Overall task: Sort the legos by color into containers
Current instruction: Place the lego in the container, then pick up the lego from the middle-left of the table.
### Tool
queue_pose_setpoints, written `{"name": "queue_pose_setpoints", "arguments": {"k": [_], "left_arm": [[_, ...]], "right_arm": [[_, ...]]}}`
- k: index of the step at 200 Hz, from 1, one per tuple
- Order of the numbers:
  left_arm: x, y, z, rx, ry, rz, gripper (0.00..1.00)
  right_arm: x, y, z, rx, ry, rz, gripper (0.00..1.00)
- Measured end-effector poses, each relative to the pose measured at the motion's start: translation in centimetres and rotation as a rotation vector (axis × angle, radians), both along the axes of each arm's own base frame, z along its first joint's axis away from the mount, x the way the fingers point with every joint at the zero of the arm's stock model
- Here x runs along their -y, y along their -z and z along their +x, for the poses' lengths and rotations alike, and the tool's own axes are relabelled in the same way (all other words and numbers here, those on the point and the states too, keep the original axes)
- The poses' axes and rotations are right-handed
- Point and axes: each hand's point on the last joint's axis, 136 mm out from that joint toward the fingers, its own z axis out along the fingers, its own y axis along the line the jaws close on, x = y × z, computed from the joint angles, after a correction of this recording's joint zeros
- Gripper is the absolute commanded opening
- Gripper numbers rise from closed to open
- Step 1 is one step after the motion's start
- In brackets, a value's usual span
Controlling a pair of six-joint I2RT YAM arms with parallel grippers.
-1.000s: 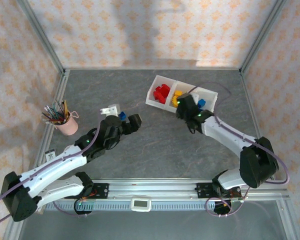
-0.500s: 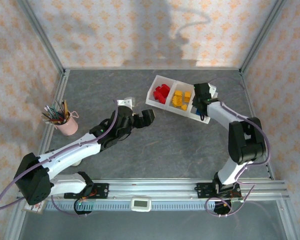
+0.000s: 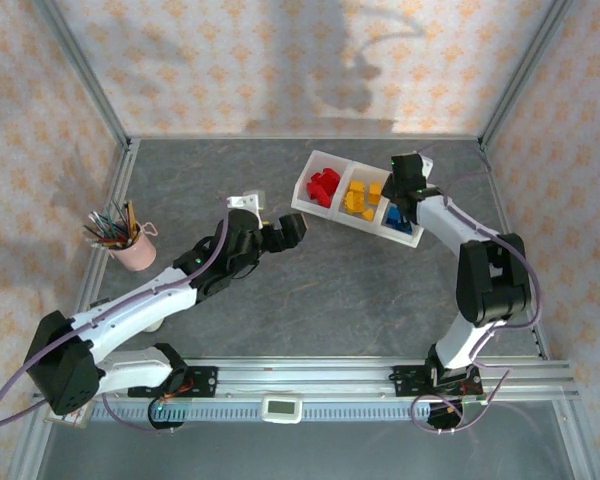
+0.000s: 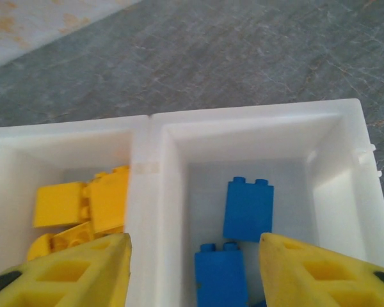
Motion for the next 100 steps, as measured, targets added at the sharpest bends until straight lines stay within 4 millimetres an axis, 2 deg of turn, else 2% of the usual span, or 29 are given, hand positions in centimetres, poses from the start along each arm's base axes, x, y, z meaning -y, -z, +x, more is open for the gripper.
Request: {"name": "queue_pose_setpoints", "arguments": {"k": [27, 46, 100], "left_arm": [[-1.2, -0.4, -0.3, 0.015, -0.025, -0.020, 0.99], [-2.2, -0.5, -0.7, 0.022, -0.043, -0.024, 0.99], [-5.2, -0.2, -2.4, 0.028, -0.113, -0.028, 0.99]], "right_arm": [[-2.9, -2.7, -1.3, 0.058, -0.075, 0.027, 0.57], [-6.0, -3.7, -2.4, 0.074, -0.162, 0.051, 0.59], [-15.9, -2.2, -7.3, 0.026, -0.421, 0.074, 0.65]]}}
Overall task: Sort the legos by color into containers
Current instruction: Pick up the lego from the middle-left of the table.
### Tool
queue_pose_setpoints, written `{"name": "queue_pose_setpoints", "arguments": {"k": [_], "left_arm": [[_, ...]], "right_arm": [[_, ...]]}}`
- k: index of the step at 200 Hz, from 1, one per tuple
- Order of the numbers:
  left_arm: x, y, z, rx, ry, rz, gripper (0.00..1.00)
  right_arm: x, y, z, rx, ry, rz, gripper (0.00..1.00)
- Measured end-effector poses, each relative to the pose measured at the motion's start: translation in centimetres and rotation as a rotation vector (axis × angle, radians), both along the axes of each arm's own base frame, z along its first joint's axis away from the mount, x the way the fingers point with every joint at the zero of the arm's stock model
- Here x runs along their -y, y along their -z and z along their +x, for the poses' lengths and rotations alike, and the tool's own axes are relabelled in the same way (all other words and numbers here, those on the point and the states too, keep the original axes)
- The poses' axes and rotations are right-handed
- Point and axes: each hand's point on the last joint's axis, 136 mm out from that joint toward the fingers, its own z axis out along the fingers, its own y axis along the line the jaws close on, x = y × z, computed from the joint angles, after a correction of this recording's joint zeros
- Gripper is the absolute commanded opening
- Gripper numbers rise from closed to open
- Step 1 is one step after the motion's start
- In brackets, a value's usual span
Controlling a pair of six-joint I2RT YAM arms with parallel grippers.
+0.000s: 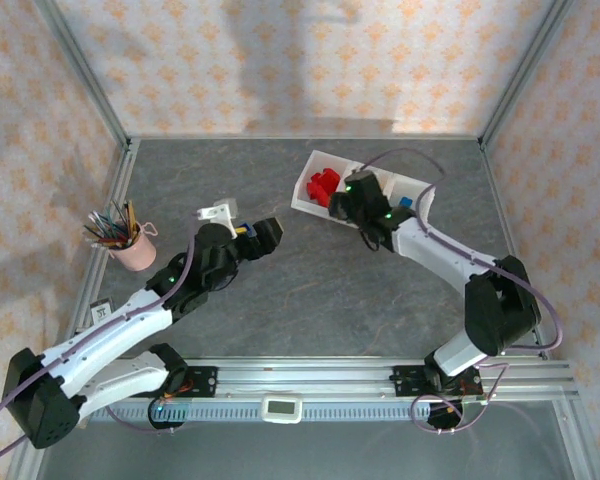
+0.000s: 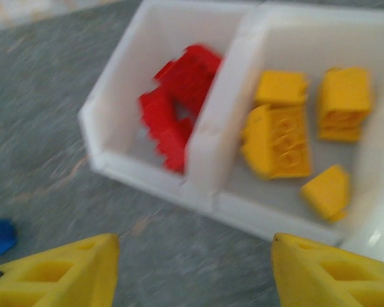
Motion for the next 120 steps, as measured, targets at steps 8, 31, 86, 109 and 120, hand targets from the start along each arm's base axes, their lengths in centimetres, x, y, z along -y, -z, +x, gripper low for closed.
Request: {"name": "queue_pose_setpoints", "arguments": {"k": [8, 31, 86, 109, 120], "left_arm": [[-0.5, 0.2, -0.3, -0.005, -0.012, 0.003, 0.99], [-1.9, 0.9, -1.1, -0.018, -0.048, 0.005, 0.99], [-4.6, 2.4, -3.0, -0.062, -0.126, 0.017, 0.99], [-5.8, 2.9, -3.6, -0.069, -0.164, 0.011, 0.99], [-6.3, 3.2, -4.0, -0.074, -0.181, 0.009, 0.99]], "right_arm": [[-1.4, 0.2, -0.7, -0.005, -0.038, 0.001, 0.66], [-5.6, 1.9, -2.5, -0.029, -0.147, 0.001, 0.70], [-12.7, 8.1, -4.6, -0.110, -0.339, -0.102, 0.77], [-15.5, 8.3, -3.8, -0.087, -0.397, -0.118, 0.79], [-16.4, 8.3, -3.4, -0.077, -0.420, -0.122, 0.79]]}}
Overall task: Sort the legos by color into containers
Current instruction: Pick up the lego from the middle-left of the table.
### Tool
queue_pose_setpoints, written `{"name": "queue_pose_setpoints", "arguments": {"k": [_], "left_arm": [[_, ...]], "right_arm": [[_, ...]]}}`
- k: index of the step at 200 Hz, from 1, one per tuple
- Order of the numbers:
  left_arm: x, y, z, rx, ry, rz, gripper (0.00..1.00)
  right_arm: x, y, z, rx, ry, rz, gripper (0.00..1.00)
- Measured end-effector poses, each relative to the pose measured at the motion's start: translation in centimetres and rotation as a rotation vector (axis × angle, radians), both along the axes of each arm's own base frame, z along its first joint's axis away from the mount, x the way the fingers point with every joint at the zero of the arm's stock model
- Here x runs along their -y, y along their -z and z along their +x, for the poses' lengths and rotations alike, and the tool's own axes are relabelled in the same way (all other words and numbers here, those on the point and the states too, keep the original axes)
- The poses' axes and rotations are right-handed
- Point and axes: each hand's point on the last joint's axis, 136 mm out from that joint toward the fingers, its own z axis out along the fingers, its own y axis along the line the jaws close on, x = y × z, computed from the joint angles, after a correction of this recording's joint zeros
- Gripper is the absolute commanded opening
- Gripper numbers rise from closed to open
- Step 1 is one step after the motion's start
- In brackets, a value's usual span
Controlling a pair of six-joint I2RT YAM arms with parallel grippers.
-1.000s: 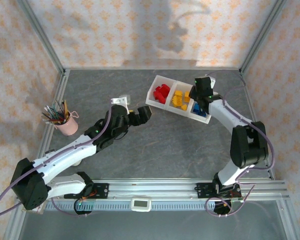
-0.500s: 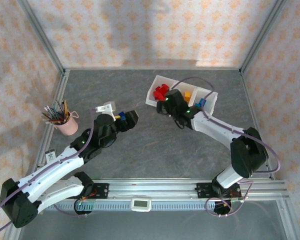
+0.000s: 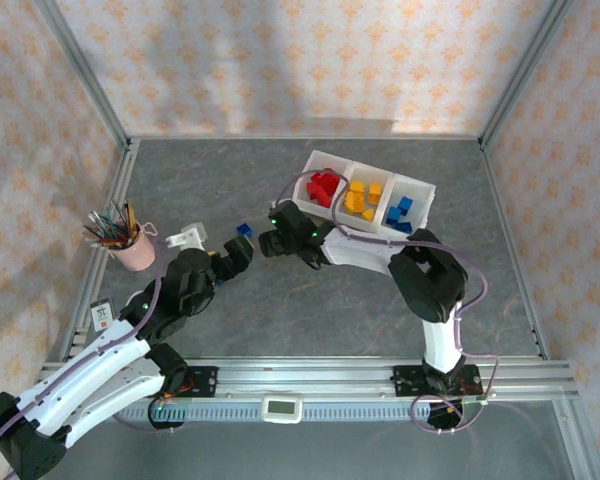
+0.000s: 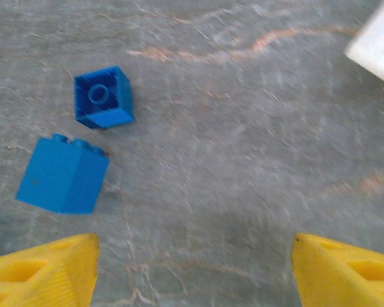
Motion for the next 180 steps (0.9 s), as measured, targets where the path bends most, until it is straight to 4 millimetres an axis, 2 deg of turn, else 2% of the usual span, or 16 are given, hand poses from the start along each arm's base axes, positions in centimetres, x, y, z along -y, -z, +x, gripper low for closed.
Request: {"name": "queue_pose_setpoints", "arguments": {"k": [70, 112, 135, 180], "left_arm": [[-2.3, -0.2, -1.2, 0.007, -0.081, 0.005, 0.99], [-3.3, -0.2, -1.5, 0.005, -0.121, 0.003, 0.99], [-3.7, -0.4, -1.7, 0.011, -0.136, 0.004, 0.99], [-3.9, -0.3, -1.7, 0.010, -0.144, 0.002, 0.99]], "right_arm": [[-4.0, 1.2, 2.1, 0.012, -0.084, -0.023, 0.83], [-7.3, 1.5, 1.1, 0.013, -0.128, -0.015, 0.84], [-8.3, 2.6, 0.4, -0.006, -0.138, -0.023, 0.81], [-8.2, 4.9, 0.7, -0.038, -0.110, -0.072, 0.66]]}}
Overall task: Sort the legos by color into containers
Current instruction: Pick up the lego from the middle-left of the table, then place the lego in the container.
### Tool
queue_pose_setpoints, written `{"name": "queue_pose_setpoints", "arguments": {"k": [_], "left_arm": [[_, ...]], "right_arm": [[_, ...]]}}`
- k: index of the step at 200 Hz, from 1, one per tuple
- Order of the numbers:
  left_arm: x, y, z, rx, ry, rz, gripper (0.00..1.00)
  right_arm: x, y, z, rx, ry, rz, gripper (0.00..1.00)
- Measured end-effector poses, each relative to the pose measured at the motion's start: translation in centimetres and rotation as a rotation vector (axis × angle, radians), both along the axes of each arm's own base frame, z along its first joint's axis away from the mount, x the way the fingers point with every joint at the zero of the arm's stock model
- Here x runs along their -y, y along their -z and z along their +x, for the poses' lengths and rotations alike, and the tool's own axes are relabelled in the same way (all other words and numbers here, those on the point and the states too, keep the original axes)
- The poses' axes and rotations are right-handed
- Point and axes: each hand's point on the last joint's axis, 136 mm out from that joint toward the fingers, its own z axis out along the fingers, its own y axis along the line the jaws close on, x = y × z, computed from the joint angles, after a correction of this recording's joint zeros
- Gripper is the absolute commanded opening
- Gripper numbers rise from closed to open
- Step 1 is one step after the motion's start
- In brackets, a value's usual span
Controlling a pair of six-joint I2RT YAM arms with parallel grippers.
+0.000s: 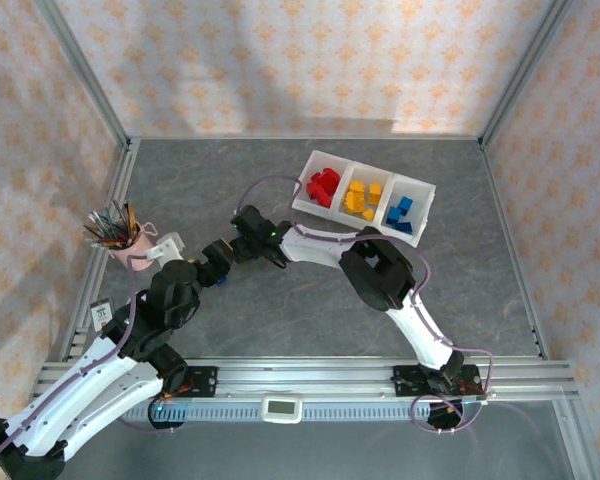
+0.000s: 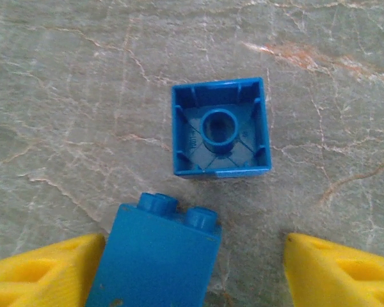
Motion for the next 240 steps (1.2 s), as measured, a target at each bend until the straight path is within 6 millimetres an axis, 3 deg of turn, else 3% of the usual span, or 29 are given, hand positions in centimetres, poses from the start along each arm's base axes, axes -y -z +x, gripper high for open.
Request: {"name": "queue_pose_setpoints", "arguments": {"k": [77, 109, 131, 184, 210, 240], "left_arm": [[0.0, 0.2, 0.0, -0.005, 0.001, 0.003, 0.99], [0.2, 0.5, 0.1, -0.017, 0.005, 0.010, 0.99], [0.3, 0.7, 0.2, -0.025, 0.009, 0.014, 0.99], [1.7, 0.2, 0.7, -0.036, 0.067, 0.005, 0.99], [3.3, -0.4, 1.4, -0.027, 0.125, -0.005, 0.99], [5.6, -0.4, 2.7, -0.035, 0.201, -0.008, 0.99]], "right_arm": [[0.6, 0.2, 0.1, 0.007, 0.014, -0.031, 0.34], [0.7, 0.1, 0.0, 0.006, 0.014, -0.028, 0.28], [2.1, -0.4, -1.1, -0.008, 0.018, -0.037, 0.28], [7.8, -6.7, -2.4, 0.009, 0.117, 0.058, 0.28], [13.2, -9.5, -1.7, 0.026, 0.241, 0.117, 0.28], [20.3, -10.5, -0.8, 0.043, 0.409, 0.131, 0.28]]}}
